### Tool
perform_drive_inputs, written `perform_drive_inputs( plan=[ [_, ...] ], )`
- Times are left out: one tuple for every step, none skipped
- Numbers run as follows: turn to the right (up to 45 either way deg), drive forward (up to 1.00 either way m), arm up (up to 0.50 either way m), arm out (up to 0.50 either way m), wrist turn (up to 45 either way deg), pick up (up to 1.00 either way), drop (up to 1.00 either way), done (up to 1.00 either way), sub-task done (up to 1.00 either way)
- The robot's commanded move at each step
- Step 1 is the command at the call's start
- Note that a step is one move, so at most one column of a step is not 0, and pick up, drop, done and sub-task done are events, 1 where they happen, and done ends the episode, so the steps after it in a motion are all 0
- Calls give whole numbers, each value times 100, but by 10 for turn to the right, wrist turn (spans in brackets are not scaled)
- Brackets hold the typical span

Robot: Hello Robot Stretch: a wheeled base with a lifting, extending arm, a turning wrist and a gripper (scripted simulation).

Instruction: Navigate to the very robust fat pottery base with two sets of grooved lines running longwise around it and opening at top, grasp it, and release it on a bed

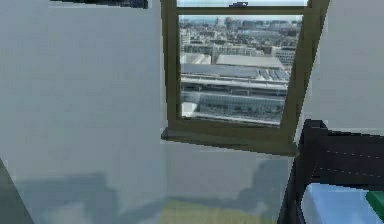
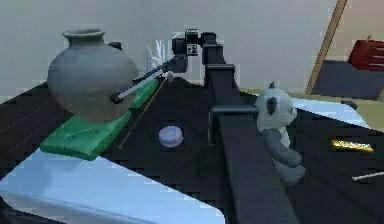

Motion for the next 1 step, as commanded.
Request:
perform_drive_inputs(
  plan=[
    [0,0,0,0,450,0,0,0,0]
  ],
)
